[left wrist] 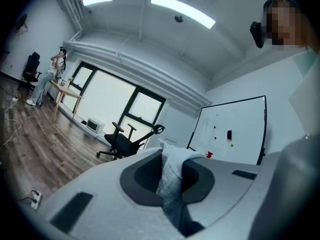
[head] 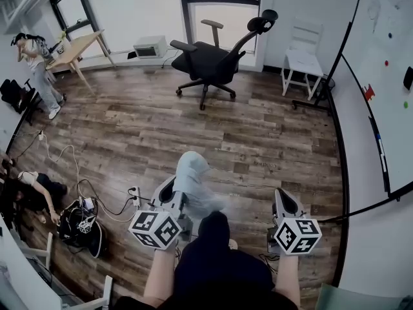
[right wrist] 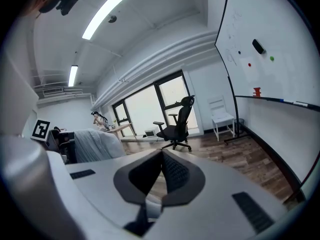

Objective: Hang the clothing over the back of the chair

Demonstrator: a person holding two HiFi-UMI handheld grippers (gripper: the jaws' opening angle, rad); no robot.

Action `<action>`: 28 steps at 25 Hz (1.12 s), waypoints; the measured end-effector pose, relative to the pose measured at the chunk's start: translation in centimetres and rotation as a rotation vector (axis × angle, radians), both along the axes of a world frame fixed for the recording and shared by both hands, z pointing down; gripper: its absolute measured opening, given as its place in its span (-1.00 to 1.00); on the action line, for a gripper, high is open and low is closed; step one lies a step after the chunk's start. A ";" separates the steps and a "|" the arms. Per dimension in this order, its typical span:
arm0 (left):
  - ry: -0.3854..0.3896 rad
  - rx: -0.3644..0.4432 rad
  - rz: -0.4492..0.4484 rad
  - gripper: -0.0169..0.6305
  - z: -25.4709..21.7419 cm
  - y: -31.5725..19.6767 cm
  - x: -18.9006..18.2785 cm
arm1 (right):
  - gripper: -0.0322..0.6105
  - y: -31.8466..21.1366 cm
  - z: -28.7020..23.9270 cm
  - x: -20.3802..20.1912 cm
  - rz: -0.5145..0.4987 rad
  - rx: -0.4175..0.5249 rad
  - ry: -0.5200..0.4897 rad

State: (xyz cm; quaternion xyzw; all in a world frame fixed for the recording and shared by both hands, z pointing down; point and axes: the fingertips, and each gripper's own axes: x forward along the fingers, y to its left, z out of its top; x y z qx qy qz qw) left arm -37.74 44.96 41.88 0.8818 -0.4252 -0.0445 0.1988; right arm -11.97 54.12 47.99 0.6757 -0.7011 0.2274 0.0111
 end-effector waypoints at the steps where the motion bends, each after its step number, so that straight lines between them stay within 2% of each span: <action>1: 0.000 0.000 -0.004 -0.90 0.0 -0.2 -0.1 | -0.89 -0.3 0.1 -0.1 -0.001 0.001 -0.004; 7: 0.004 -0.003 -0.013 -0.90 0.0 -3.5 0.3 | -0.90 -3.8 0.0 0.5 0.001 0.001 -0.014; 13: 0.006 -0.016 -0.011 -0.90 -0.1 -9.2 0.5 | -0.89 -9.5 -0.3 0.7 -0.002 -0.009 -0.012; 28: 0.040 -0.006 0.071 -0.90 -1.8 -23.9 3.9 | -0.89 -23.3 -2.2 2.5 0.044 -0.003 0.002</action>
